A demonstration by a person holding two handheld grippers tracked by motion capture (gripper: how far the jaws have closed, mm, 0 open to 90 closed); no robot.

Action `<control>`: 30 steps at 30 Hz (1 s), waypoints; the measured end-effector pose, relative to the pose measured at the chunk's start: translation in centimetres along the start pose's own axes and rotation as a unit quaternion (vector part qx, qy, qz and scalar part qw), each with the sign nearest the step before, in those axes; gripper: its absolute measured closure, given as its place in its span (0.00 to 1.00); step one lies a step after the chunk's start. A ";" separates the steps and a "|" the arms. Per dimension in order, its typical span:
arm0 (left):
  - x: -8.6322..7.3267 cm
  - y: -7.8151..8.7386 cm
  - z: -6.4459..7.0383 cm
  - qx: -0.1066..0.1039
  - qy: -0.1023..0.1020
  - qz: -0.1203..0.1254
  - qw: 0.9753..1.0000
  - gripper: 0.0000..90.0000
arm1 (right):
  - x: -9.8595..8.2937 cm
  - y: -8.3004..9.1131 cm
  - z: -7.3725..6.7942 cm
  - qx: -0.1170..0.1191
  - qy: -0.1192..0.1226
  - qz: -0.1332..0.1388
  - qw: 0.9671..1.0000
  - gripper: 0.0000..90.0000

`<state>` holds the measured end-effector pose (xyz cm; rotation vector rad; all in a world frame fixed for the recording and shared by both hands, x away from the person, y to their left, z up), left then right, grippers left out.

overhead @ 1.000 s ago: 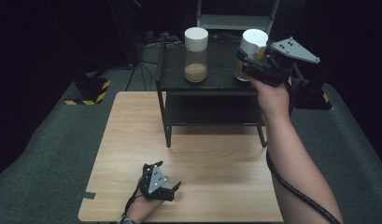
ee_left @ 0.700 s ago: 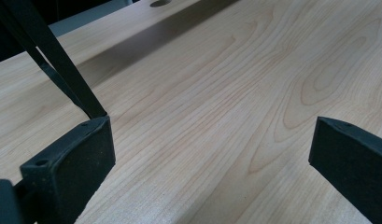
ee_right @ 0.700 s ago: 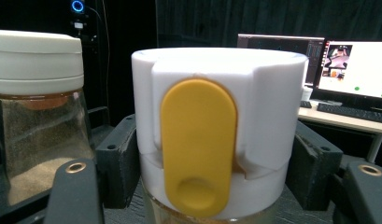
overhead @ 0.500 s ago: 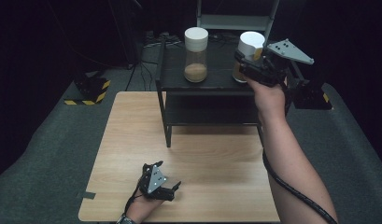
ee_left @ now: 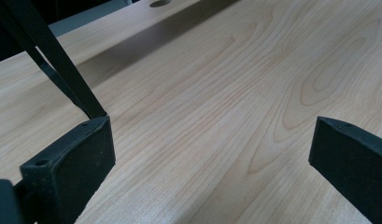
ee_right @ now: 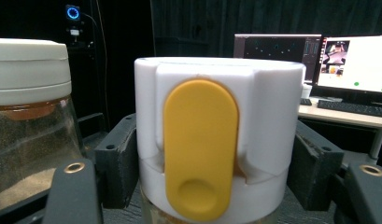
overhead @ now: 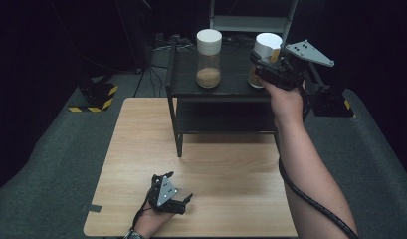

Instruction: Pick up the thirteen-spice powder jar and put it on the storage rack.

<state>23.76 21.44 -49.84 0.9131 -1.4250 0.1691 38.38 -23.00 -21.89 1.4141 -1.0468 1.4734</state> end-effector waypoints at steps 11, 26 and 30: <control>0.0 0.0 0.0 0.000 -0.001 -0.001 1.000 0.01 | 0.3 0.2 -0.1 -0.003 0.003 -0.004 1.000 0.17; 0.1 -0.1 0.1 0.002 -0.003 -0.003 1.000 0.01 | 0.2 2.1 -1.0 -0.017 0.010 -0.001 1.000 0.00; 0.1 -0.1 0.1 0.002 -0.006 -0.004 1.000 0.01 | 0.0 2.8 -1.0 -0.014 0.011 0.000 1.000 0.00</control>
Point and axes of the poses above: each handheld gripper's, and its own axes: y roughly backward along the jaws, x roughly out of its top, z roughly to its right, the point moved 3 cm from there along -y, roughly forward along the jaws, and after that the axes turned 9 degrees about -x, right-handed, at the moved point
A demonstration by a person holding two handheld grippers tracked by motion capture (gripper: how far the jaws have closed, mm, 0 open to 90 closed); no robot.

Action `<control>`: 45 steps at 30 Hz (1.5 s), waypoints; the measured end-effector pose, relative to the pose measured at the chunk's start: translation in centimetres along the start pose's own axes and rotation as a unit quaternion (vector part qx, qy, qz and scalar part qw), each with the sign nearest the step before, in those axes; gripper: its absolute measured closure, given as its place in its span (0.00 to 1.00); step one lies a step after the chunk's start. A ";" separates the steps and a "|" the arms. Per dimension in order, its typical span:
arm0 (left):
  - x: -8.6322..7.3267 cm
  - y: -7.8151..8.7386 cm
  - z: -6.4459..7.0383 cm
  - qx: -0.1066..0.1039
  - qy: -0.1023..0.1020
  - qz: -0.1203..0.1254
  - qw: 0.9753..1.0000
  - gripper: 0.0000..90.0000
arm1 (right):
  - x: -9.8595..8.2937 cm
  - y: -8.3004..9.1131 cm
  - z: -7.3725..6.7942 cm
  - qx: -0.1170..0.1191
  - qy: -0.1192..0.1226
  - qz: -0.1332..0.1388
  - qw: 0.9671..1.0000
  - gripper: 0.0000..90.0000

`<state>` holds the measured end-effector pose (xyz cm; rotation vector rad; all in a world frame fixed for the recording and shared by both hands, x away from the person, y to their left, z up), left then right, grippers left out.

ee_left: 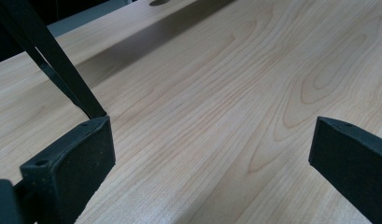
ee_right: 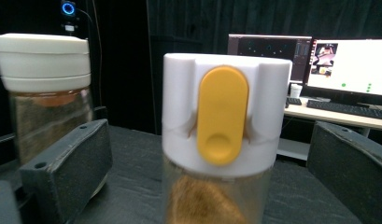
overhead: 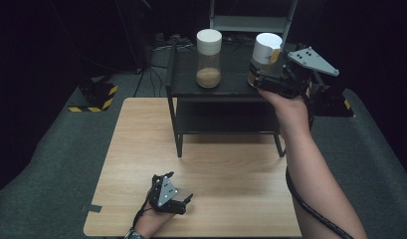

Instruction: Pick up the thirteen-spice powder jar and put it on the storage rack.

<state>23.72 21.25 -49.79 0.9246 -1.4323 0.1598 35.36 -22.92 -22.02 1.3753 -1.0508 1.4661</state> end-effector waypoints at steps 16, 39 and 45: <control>0.0 0.0 0.1 -0.001 -0.004 -0.002 1.000 0.01 | -2.0 3.8 -0.1 0.023 0.009 0.005 1.000 0.00; 0.1 -0.1 0.1 -0.001 -0.006 -0.004 1.000 0.01 | -7.5 8.6 -1.3 0.046 0.034 -0.009 0.998 0.00; 0.0 0.0 0.0 -0.002 -0.004 -0.002 1.000 0.01 | -9.7 9.5 -1.5 0.048 0.048 -0.018 0.998 0.00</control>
Point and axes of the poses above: each handheld gripper's, and its own axes: y roughly backward along the jaws, x roughly out of its top, z roughly to its right, the point moved 3 cm from there along -y, roughly forward along the jaws, and after that the axes turned 9 degrees about -x, right-handed, at the moved point
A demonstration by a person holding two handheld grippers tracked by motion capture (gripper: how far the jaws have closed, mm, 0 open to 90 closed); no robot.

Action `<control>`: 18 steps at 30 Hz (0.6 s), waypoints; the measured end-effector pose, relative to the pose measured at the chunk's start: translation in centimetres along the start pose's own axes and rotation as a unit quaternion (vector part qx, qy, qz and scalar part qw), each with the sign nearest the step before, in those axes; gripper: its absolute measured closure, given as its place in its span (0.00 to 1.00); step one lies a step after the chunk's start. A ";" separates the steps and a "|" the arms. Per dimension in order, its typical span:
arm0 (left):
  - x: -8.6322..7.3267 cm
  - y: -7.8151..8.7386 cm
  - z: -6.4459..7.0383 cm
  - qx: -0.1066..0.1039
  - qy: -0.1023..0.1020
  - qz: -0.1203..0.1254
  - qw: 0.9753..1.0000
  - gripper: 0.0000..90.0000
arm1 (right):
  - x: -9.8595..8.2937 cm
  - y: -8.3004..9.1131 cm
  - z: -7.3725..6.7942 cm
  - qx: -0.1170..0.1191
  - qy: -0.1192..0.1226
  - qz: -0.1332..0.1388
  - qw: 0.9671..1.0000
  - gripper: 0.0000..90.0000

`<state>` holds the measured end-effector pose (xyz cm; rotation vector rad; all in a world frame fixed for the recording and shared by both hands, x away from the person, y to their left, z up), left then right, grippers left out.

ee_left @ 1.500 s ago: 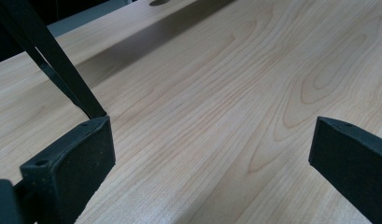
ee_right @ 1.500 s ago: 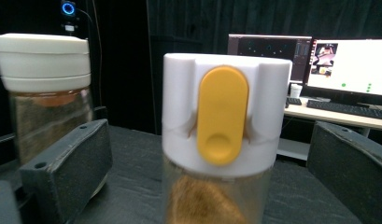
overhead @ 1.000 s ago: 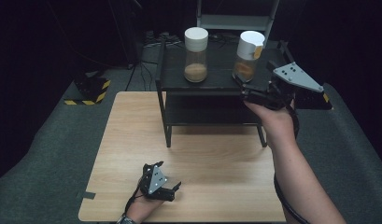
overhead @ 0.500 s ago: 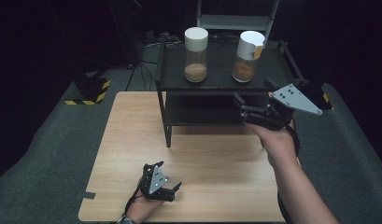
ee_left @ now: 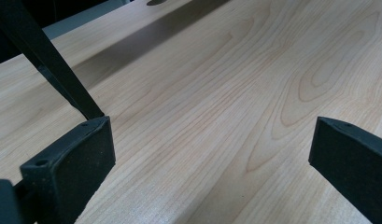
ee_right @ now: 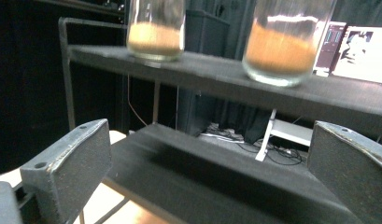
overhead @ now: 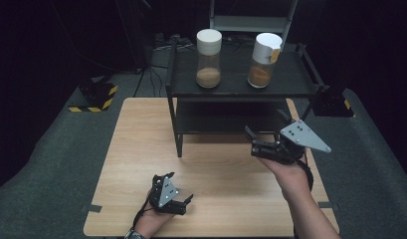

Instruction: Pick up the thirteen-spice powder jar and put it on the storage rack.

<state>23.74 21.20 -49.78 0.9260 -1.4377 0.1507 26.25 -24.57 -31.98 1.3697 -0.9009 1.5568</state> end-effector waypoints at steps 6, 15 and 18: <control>-0.1 0.1 0.0 0.000 0.003 0.002 1.000 0.01 | -1.8 0.4 -0.1 -0.001 0.002 -0.018 1.000 0.00; -0.1 0.1 0.1 0.001 0.001 0.004 1.000 0.01 | -4.6 1.1 -0.1 -0.005 0.003 -0.043 0.999 0.00; -0.1 0.0 0.1 0.002 0.001 0.004 1.000 0.01 | -5.3 1.2 -0.1 -0.005 0.003 -0.050 0.999 0.00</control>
Point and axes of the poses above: each handheld gripper's, and its own axes: y roughly backward along the jaws, x roughly out of its top, z roughly to its right, the point moved 3 cm from there along -y, roughly forward along the jaws, and after that the axes turned 9 degrees about -x, right-handed, at the moved point
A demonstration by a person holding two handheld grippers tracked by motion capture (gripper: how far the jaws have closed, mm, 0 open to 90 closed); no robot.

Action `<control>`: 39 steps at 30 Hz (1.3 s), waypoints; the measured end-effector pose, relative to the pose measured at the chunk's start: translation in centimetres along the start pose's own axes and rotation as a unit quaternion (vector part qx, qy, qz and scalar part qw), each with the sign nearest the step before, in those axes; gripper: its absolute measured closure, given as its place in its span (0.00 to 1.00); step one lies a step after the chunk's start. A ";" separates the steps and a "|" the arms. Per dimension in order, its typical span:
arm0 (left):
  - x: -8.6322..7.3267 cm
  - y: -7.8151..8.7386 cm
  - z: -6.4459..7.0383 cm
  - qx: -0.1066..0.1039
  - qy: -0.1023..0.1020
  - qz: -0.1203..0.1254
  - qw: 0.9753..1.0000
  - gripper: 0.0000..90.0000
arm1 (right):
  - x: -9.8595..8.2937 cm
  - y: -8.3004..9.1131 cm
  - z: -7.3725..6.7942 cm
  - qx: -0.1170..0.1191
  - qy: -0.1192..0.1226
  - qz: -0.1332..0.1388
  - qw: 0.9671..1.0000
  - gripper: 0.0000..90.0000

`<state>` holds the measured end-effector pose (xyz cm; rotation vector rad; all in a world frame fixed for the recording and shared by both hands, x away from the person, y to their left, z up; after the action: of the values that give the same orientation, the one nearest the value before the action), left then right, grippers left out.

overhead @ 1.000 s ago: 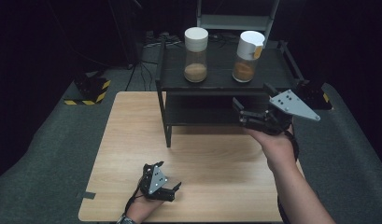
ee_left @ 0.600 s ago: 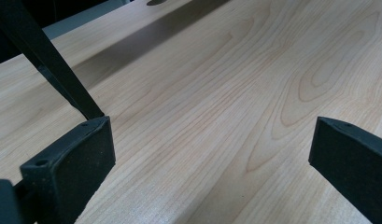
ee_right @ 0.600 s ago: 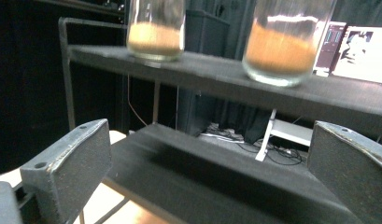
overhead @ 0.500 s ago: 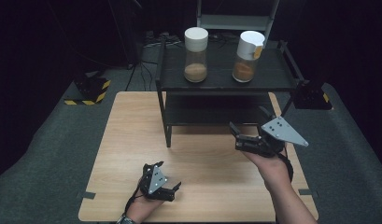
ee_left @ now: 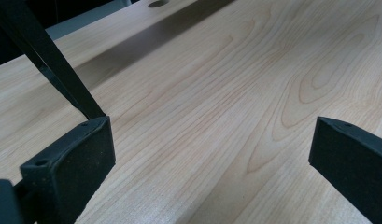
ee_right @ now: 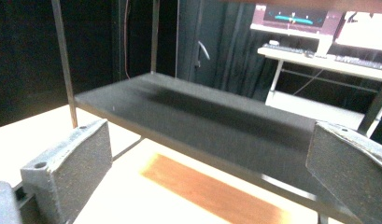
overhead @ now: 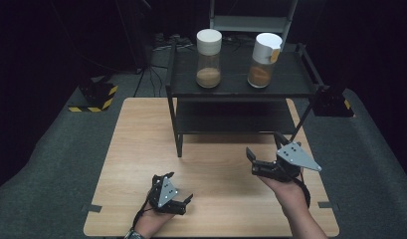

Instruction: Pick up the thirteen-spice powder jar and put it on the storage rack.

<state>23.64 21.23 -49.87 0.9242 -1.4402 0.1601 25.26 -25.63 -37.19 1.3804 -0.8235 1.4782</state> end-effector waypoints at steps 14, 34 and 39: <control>0.1 -0.2 0.5 0.010 -0.010 -0.006 1.000 0.01 | -5.8 0.0 0.3 -0.005 0.008 -0.047 0.999 0.00; 0.0 -0.2 1.2 0.018 -0.035 -0.004 0.999 0.01 | -12.3 1.5 -0.1 -0.026 0.021 -0.109 0.994 0.00; 0.0 -0.2 1.3 0.019 -0.037 -0.007 0.999 0.01 | -13.0 1.6 -0.1 -0.029 0.025 -0.122 0.992 0.00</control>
<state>22.77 20.28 -50.10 0.9798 -1.5028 0.1455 22.97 -28.38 -49.76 1.3435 -0.6366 1.2845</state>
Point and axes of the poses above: each handheld gripper's, and its own axes: y roughly backward along the jaws, x roughly out of its top, z roughly to its right, the point moved 3 cm from there along -y, roughly forward along the jaws, and after that the axes turned 9 degrees about -x, right-handed, at the moved point
